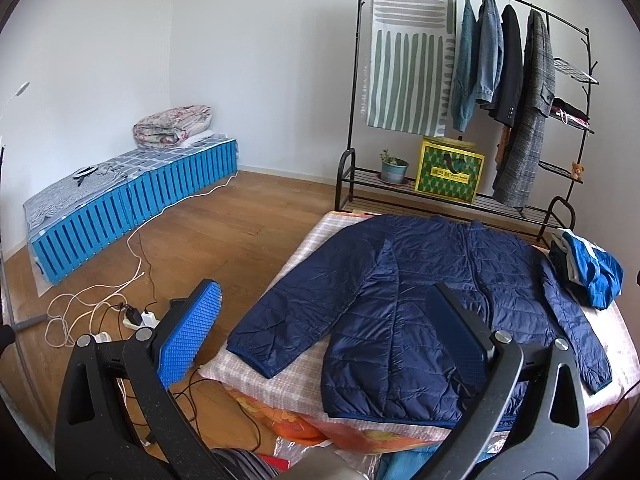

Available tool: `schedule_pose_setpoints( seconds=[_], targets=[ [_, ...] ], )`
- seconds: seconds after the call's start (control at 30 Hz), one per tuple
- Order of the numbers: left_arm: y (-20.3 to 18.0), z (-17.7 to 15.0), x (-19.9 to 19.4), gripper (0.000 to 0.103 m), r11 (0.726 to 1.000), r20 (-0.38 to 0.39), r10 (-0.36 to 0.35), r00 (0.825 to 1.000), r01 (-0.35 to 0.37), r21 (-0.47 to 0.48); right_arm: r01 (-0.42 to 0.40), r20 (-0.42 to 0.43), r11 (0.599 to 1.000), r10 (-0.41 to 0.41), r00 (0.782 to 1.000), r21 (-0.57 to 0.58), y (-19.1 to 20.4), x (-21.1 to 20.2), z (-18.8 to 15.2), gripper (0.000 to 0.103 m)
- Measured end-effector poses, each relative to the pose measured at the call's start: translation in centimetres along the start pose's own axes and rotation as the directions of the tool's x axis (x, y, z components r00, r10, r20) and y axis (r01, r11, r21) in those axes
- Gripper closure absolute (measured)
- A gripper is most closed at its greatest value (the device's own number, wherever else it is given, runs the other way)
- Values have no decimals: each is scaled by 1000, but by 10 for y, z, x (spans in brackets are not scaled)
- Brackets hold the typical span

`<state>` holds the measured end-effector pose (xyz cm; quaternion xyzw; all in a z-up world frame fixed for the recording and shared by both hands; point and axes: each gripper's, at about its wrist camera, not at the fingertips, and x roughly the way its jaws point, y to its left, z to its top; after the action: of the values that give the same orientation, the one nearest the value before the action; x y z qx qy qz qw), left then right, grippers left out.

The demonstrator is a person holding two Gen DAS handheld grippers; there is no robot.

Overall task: Fold large clothes
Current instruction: 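Grasp the navy jacket's sleeve cuff with the right gripper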

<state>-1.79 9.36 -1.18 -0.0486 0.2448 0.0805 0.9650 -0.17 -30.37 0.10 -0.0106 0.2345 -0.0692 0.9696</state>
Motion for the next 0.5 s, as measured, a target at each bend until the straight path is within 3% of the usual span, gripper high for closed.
schedule_pose_setpoints(
  seconds=[0.13, 0.23, 0.37, 0.5],
  targets=[
    [29, -11, 1, 0, 999, -3, 46, 999, -46, -25, -105, 19, 992, 106, 994, -65, 42, 26, 2, 0],
    [52, -21, 1, 0, 995, -17, 87, 996, -88, -41, -226, 36, 965, 233, 972, -131, 81, 43, 2, 0],
    [84, -32, -1, 3, 985, -42, 147, 988, -150, -79, -388, -43, 892, 389, 920, -231, 145, 71, 1, 3],
    [117, -45, -6, 10, 967, -74, 208, 975, -217, -135, -551, -177, 782, 521, 835, -293, 213, 98, -12, 14]
  ],
)
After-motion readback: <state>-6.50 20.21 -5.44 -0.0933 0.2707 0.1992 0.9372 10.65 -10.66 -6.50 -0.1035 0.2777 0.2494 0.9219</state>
